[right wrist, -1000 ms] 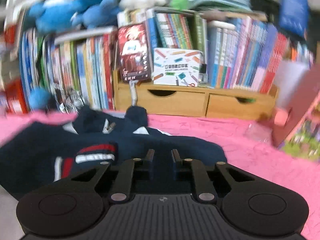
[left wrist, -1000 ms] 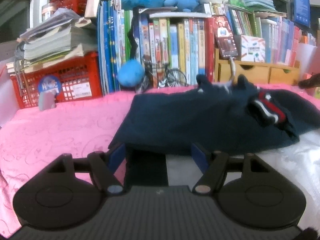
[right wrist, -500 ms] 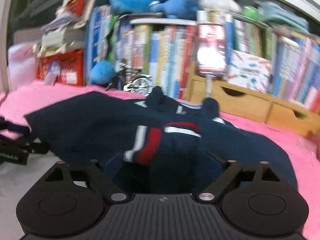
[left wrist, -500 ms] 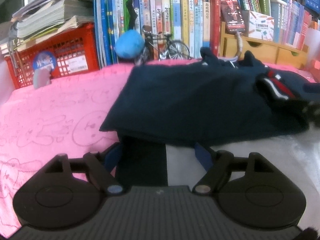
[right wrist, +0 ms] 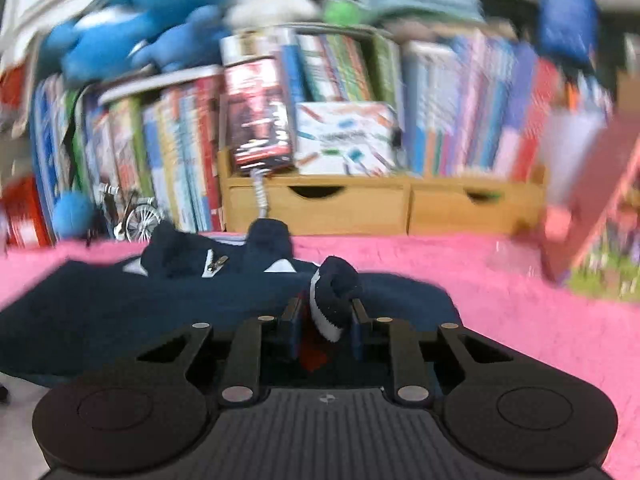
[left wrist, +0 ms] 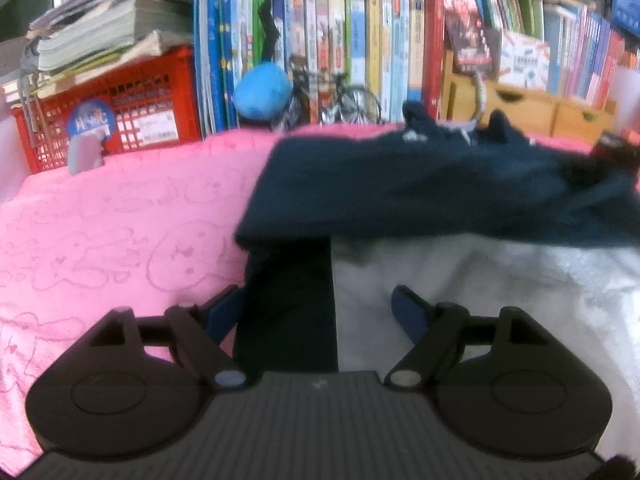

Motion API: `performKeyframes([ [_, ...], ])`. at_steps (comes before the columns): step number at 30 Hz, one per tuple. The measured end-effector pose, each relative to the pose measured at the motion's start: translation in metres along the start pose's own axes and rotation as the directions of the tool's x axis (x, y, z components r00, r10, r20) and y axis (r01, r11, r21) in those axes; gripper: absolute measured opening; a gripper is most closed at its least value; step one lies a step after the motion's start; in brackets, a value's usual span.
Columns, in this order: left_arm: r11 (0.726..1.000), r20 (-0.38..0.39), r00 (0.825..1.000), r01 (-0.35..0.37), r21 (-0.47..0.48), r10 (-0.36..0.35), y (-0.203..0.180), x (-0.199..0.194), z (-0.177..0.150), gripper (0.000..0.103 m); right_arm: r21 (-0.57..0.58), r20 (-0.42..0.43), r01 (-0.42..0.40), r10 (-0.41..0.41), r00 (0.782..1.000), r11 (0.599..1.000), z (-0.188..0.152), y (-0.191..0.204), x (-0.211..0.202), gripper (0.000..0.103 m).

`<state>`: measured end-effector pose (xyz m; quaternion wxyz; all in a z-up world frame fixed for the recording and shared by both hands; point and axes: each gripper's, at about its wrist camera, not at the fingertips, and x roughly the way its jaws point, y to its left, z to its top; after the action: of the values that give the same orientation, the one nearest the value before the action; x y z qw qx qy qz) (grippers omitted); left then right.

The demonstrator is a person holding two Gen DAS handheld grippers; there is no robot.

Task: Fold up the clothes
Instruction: 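Grasp the folded striped cuff with the right gripper while the left gripper releases it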

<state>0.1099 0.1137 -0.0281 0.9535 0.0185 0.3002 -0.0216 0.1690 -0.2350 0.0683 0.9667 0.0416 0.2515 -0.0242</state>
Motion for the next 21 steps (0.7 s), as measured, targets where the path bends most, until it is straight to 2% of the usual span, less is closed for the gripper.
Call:
performKeyframes([
  [1,1.0,0.017,1.0,0.007,-0.004,-0.007,0.001,-0.004,-0.001,0.082,0.008,-0.005,-0.006,0.006,1.0,1.0,-0.003,-0.004,0.0,0.027],
  [3,1.0,0.029,0.999,0.015,0.006,-0.015,0.001,-0.009,-0.002,0.082,0.007,-0.028,-0.013,0.013,1.0,1.0,-0.013,-0.009,0.002,0.036],
  [5,1.0,0.028,1.0,0.006,0.026,-0.007,0.0,-0.011,-0.002,0.082,0.017,-0.058,-0.023,0.024,0.998,1.0,-0.022,-0.008,0.006,0.067],
  [8,0.999,0.049,0.999,-0.014,0.047,0.011,0.002,-0.014,0.003,0.082,0.055,-0.096,-0.048,0.053,0.994,0.997,-0.035,-0.006,0.013,0.072],
  [10,0.997,0.072,0.997,-0.041,0.064,0.037,0.003,-0.014,0.01,0.082,0.08,-0.119,-0.06,0.07,0.99,0.995,-0.042,-0.005,0.017,0.07],
  [11,0.995,0.078,0.995,-0.061,0.08,0.054,0.004,-0.011,0.014,0.082,0.085,-0.12,-0.051,0.061,0.991,0.995,-0.041,-0.005,0.02,0.056],
  [12,0.992,0.081,0.994,-0.08,0.098,0.072,0.004,-0.009,0.017,0.082,0.091,-0.119,-0.042,0.052,0.992,0.995,-0.039,-0.005,0.021,0.05],
  [13,0.989,0.082,0.993,-0.098,0.113,0.089,0.004,-0.006,0.019,0.082,0.094,-0.099,-0.034,0.043,0.994,0.995,-0.035,-0.006,0.02,0.046],
  [14,0.987,0.081,0.992,-0.103,0.124,0.094,0.005,-0.005,0.02,0.082,0.081,-0.067,-0.022,0.028,0.997,0.996,-0.03,-0.005,0.016,0.037],
  [16,0.986,0.079,0.994,-0.089,0.139,0.078,0.006,-0.006,0.02,0.082,-0.005,0.023,0.028,-0.028,0.999,1.0,-0.019,-0.002,0.009,0.026],
  [18,0.986,0.076,0.995,-0.072,0.153,0.061,0.006,-0.005,0.017,0.082,-0.09,0.091,0.078,-0.07,0.993,0.993,-0.011,0.001,0.007,0.025],
  [20,0.983,0.073,0.996,-0.071,0.17,0.059,0.004,-0.002,0.014,0.082,-0.085,0.065,0.072,-0.066,0.996,0.994,-0.006,-0.005,0.017,0.025],
  [21,0.98,0.072,0.994,-0.091,0.176,0.08,0.003,0.003,0.014,0.082,-0.08,0.051,0.069,-0.065,0.997,0.994,-0.005,-0.008,0.022,0.025],
])
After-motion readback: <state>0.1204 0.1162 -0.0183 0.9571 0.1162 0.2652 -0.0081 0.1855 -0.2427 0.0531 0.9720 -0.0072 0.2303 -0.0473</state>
